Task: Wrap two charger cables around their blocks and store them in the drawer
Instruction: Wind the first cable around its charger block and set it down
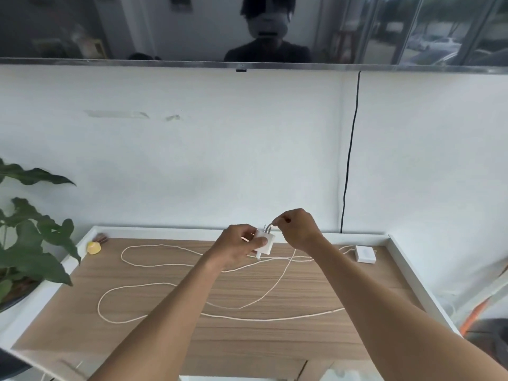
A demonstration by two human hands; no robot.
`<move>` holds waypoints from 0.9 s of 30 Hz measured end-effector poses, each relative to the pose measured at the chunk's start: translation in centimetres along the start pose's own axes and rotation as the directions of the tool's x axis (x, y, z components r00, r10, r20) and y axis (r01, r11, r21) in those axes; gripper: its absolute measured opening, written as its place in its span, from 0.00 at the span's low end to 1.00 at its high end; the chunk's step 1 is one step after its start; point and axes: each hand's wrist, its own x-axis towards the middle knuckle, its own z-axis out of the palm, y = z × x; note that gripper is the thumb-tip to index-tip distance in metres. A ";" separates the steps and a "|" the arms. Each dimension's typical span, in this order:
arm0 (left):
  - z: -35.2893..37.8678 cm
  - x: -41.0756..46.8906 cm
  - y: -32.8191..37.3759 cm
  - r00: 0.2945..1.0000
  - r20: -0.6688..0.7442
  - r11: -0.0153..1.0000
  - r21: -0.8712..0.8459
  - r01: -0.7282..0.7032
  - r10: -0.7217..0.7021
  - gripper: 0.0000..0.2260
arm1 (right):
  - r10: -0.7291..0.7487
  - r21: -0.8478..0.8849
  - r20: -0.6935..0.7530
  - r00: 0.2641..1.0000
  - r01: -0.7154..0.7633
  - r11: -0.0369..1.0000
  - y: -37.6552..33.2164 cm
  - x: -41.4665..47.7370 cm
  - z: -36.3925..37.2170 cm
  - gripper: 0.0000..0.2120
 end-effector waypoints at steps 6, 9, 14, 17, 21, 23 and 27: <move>0.5 0.4 1.3 1.000 -0.014 0.987 0.158 -0.003 0.005 0.08 | 0.009 -0.002 -0.046 0.999 -0.009 1.000 -0.4 -0.7 -0.5 0.12; 0.5 0.7 1.7 0.996 -0.078 0.990 0.131 0.054 -0.044 0.11 | -0.049 0.012 -0.048 0.998 0.049 0.999 -0.7 -1.7 0.0 0.11; 0.3 0.8 1.9 0.991 -0.042 0.964 -0.239 0.117 -0.130 0.11 | -0.157 0.086 -0.144 0.977 0.171 0.982 -0.4 -3.1 1.1 0.10; -0.1 0.7 2.0 0.979 -0.057 0.919 -0.359 0.161 -0.194 0.14 | -0.213 0.158 -0.185 0.959 0.243 0.957 0.0 -4.0 1.9 0.08; -1.2 0.7 2.1 0.964 -0.069 0.818 -0.547 0.177 -0.255 0.13 | -0.232 0.253 -0.149 0.961 0.264 0.931 0.7 -5.0 3.2 0.07; -1.5 0.6 2.2 0.969 -0.056 0.833 -0.524 0.175 -0.239 0.12 | -0.191 0.298 -0.126 0.973 0.221 0.929 1.0 -5.2 3.6 0.06; -1.6 0.1 2.4 0.983 0.039 0.879 -0.443 0.178 -0.180 0.12 | -0.147 0.347 -0.083 0.986 0.167 0.923 1.8 -4.9 3.8 0.06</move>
